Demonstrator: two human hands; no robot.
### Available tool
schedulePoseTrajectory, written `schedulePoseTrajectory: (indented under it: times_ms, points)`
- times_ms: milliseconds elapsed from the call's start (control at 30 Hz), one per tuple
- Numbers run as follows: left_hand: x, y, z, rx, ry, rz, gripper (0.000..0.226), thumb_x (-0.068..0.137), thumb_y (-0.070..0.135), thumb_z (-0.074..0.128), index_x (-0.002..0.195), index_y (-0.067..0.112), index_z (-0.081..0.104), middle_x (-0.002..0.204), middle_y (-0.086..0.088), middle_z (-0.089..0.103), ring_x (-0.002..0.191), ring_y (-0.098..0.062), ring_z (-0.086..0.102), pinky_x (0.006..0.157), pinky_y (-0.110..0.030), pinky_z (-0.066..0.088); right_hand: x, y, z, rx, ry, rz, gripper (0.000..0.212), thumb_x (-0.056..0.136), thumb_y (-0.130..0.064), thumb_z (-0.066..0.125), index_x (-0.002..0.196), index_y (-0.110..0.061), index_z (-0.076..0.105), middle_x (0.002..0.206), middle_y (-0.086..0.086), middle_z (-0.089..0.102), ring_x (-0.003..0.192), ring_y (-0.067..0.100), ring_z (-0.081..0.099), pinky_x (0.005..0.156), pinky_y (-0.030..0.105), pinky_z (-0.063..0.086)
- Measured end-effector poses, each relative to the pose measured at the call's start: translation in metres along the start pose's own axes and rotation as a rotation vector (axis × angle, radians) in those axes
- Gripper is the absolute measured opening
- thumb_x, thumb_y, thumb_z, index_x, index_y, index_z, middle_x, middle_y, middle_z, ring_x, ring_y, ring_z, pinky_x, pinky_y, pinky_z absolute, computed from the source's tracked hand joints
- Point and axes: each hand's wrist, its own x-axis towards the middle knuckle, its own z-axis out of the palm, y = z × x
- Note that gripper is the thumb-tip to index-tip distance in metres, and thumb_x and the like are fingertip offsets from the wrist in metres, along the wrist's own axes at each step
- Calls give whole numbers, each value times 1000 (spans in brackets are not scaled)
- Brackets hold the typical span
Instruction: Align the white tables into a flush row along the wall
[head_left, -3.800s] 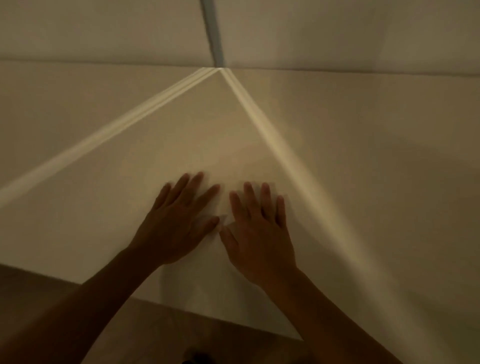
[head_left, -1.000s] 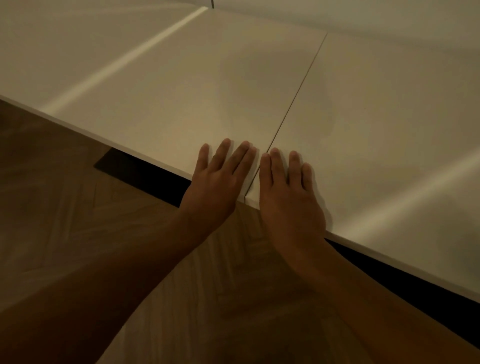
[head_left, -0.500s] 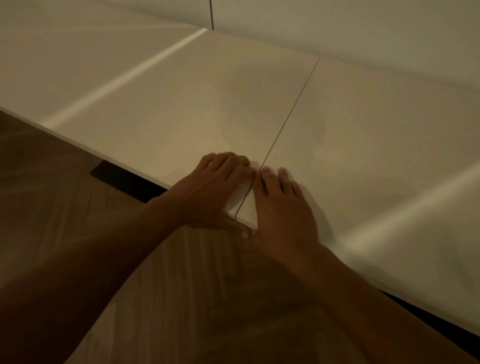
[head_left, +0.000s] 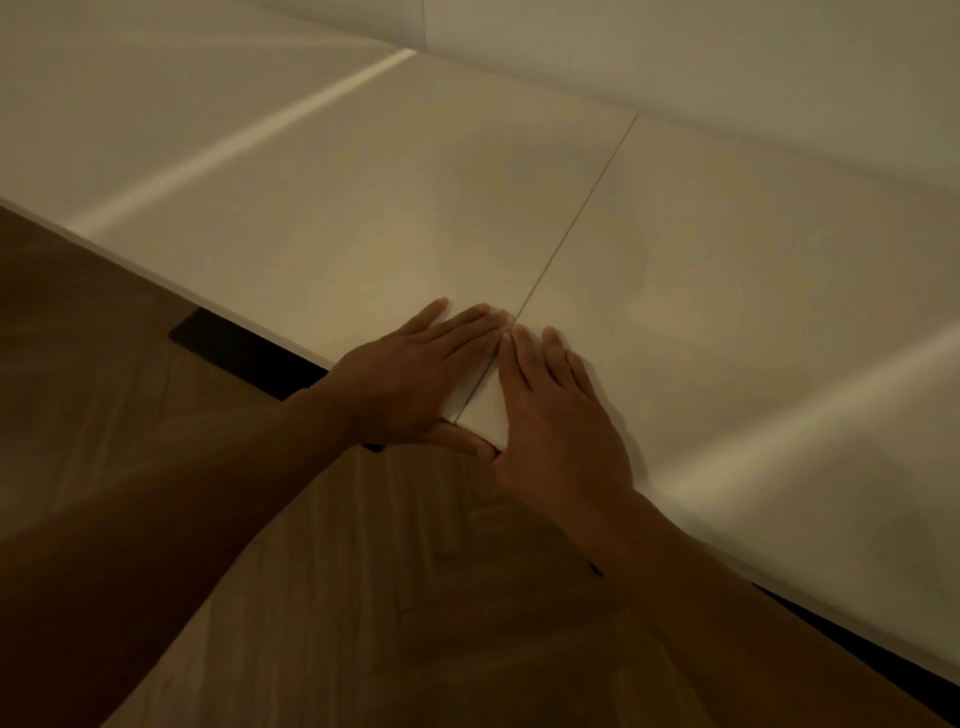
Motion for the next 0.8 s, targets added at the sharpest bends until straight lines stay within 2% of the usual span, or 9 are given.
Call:
schedulePoseTrajectory:
  times_ms: [100,267,300,400,467,533,600,700,800]
  points:
    - [1,-1,1,-35,30,9,118,79,92,29,160,8,13,168,-9,12,156,-18,2,126,-41,-3,2,0,1,-6,-16,5,105,84,-62,61,158,-2,16,165,17,19,152,40,11,121,44,5]
    - [2,0,0,-79,11,0,121,76,93,35,161,10,10,169,-5,9,156,-16,-1,127,-41,-4,2,-1,3,2,-5,24,106,82,-62,64,156,-1,21,162,18,26,150,41,18,120,44,9]
    - [2,-1,1,-79,8,-1,122,76,94,36,161,11,9,169,-4,7,156,-16,-2,127,-42,-4,1,-1,3,7,-7,22,105,82,-63,62,156,-1,21,163,19,25,151,41,17,120,44,8]
    - [3,0,0,-49,-1,6,124,75,96,33,161,11,5,169,-4,3,156,-17,-4,127,-46,0,1,-1,2,32,-28,22,107,80,-68,41,158,-1,10,165,20,13,153,38,6,120,40,0]
    - [4,1,-3,-10,-27,9,125,74,97,29,161,12,1,169,-4,-2,156,-19,-5,127,-49,3,1,-2,0,43,-25,29,109,78,-67,37,158,0,6,165,21,9,153,36,4,119,39,-2]
    - [4,1,-5,13,-38,6,124,74,98,29,161,15,-1,169,-2,-4,156,-20,-5,126,-50,5,0,-2,-2,49,-25,28,109,78,-65,41,157,1,3,165,22,6,153,36,3,119,39,-2]
    - [4,2,-7,20,-40,7,123,75,97,31,161,16,0,170,-2,-2,156,-20,-3,126,-50,6,0,-2,-2,61,-49,24,111,81,-60,53,157,0,0,166,21,3,154,34,0,121,38,-2]
    - [3,4,-10,-7,-32,8,122,76,96,35,162,16,2,170,-2,-1,156,-21,-2,125,-52,8,-1,0,-2,40,-32,29,111,78,-57,61,157,2,10,164,22,12,153,35,9,123,42,11]
    - [5,14,-13,-36,-81,-4,125,76,96,38,162,15,-2,169,-2,-9,155,-16,-15,125,-53,0,-6,7,-3,7,-52,26,114,72,-59,62,157,1,14,164,21,17,152,35,14,123,44,15]
